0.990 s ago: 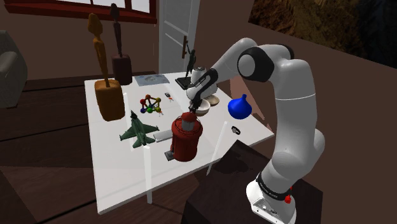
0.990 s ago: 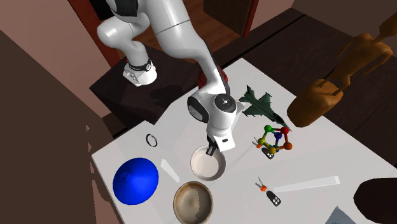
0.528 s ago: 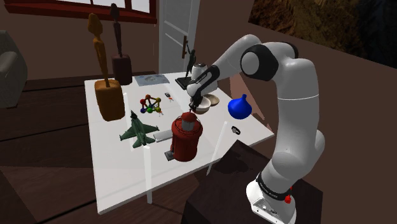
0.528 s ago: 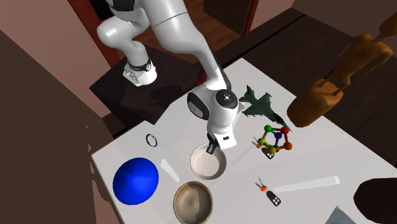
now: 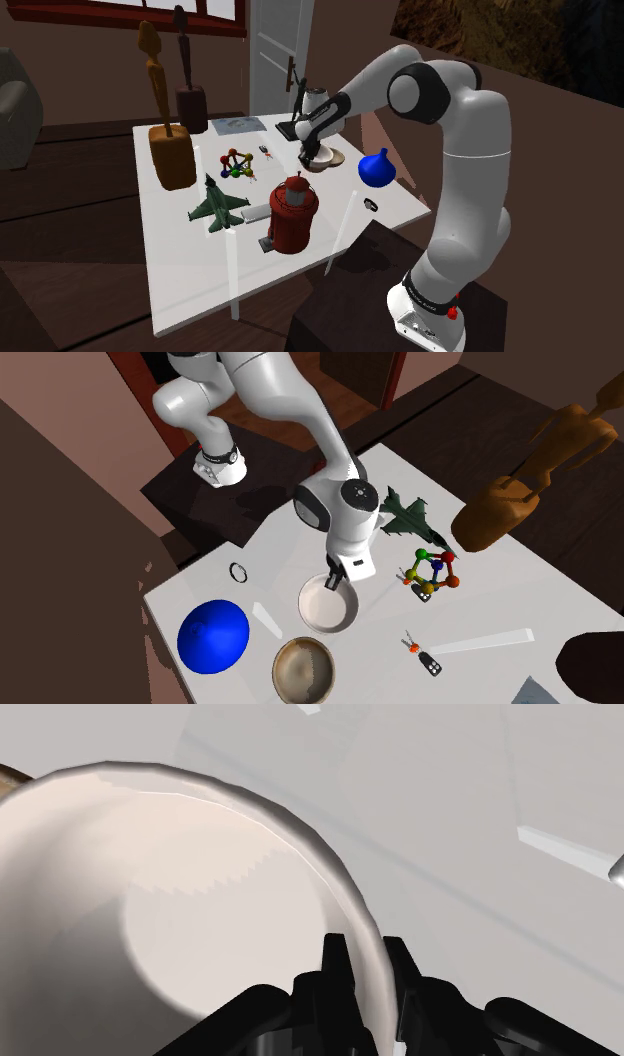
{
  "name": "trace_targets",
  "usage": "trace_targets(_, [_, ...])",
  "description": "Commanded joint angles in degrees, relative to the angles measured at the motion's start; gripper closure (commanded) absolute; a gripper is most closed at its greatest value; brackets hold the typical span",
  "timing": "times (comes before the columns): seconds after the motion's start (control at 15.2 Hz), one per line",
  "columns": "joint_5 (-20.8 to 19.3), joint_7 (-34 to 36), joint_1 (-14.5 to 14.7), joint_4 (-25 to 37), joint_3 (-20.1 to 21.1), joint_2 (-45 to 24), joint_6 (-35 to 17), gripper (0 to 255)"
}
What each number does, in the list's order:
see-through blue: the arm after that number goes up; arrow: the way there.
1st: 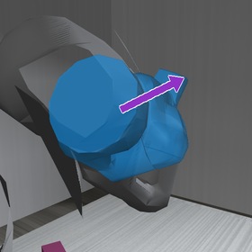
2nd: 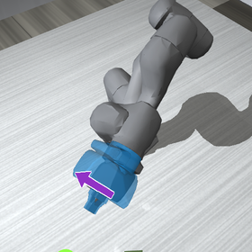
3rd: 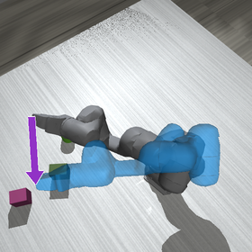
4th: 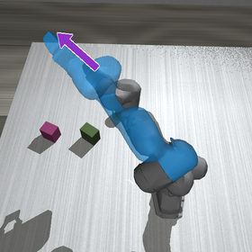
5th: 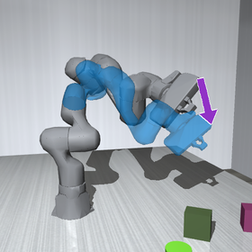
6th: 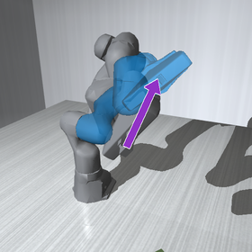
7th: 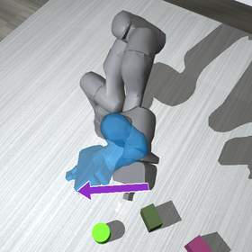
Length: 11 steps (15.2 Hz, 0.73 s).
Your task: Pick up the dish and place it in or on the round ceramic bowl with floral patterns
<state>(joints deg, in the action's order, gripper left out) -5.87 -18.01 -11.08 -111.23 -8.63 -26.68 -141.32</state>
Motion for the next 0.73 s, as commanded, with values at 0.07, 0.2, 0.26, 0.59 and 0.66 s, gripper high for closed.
trace_targets(0.07, [-0.09,-0.15,0.11,0.06,-0.08,1.81,1.84,255])
trace_targets(0.2, [-0.13,-0.26,0.16,0.25,-0.12,2.83,3.05,255])
trace_targets(0.26, [-0.15,-0.31,0.19,0.37,-0.14,3.33,3.65,255])
trace_targets(0.59, [-0.24,-0.57,0.32,1.11,-0.22,5.68,6.72,255])
trace_targets(0.66, [0.16,-1.95,-0.62,2.46,-0.42,4.89,7.15,255])
